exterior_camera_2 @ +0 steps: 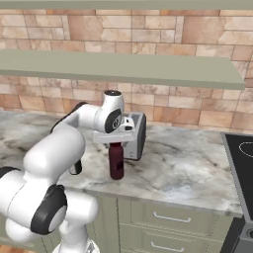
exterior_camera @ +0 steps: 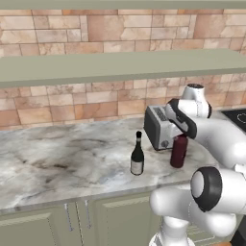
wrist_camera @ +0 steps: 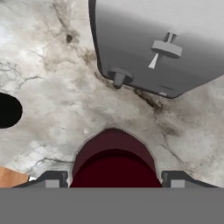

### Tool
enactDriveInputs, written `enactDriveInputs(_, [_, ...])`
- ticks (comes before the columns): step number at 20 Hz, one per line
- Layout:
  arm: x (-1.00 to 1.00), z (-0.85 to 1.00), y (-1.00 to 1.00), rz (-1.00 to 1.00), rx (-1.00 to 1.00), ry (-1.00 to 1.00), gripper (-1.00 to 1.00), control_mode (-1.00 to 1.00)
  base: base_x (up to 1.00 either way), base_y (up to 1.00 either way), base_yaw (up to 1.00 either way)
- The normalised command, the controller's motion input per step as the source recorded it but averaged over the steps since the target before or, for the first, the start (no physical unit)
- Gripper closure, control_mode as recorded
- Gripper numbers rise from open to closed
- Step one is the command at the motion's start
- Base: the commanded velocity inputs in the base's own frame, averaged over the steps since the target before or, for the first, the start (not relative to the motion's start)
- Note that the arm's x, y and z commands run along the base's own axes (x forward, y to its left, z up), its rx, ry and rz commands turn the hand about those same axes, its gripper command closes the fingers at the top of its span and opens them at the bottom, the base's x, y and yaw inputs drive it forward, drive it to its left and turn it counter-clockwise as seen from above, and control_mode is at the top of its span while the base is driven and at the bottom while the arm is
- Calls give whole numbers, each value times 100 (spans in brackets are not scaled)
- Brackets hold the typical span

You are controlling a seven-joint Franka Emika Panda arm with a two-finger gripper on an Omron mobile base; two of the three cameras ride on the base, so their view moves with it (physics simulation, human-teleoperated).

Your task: There is a wine glass and glass cup on the dining counter. Place the wine bottle next to the wine glass and the juice bottle next to the glass cup.

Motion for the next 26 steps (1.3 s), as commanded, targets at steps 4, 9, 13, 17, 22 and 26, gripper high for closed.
enactDriveInputs(4, [-44, 31, 0, 0, 0, -3, 100, -100, 0, 0, 0])
enactDriveInputs(9, [-45, 37, 9, 0, 0, -1, 100, -100, 0, 0, 0])
enactDriveInputs(13, [-39, 21, 15, 0, -2, 0, 100, -100, 0, 0, 0])
enactDriveInputs(17, [-30, 11, 17, 0, -5, 0, 100, -100, 0, 0, 0])
enactDriveInputs(22, [-18, 11, 10, 0, -4, 0, 100, -100, 0, 0, 0])
enactDriveInputs(26, [-2, 0, 3, 0, -2, 0, 100, -100, 0, 0, 0])
